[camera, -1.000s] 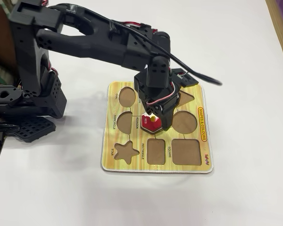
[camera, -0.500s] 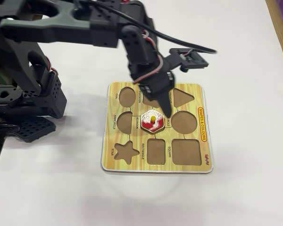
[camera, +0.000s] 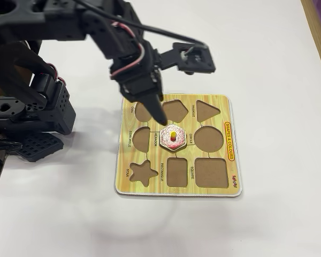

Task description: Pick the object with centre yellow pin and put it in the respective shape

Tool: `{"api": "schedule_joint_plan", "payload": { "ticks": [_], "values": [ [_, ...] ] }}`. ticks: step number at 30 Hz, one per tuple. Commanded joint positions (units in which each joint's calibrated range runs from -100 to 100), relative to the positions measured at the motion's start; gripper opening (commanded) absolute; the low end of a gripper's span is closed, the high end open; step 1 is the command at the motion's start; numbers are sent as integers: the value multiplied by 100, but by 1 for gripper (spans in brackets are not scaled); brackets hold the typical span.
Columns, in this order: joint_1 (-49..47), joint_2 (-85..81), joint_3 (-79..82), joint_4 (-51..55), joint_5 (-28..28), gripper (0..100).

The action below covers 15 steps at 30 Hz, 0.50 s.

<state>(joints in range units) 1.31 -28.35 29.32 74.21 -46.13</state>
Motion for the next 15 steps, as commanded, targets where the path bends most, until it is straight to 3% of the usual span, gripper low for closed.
{"api": "schedule_joint_plan", "payload": {
  "ticks": [1, 15],
  "values": [
    [6, -797, 261, -74, -131, 21],
    [-4, -3767, 1844, -74, -136, 21]
  ]
}}
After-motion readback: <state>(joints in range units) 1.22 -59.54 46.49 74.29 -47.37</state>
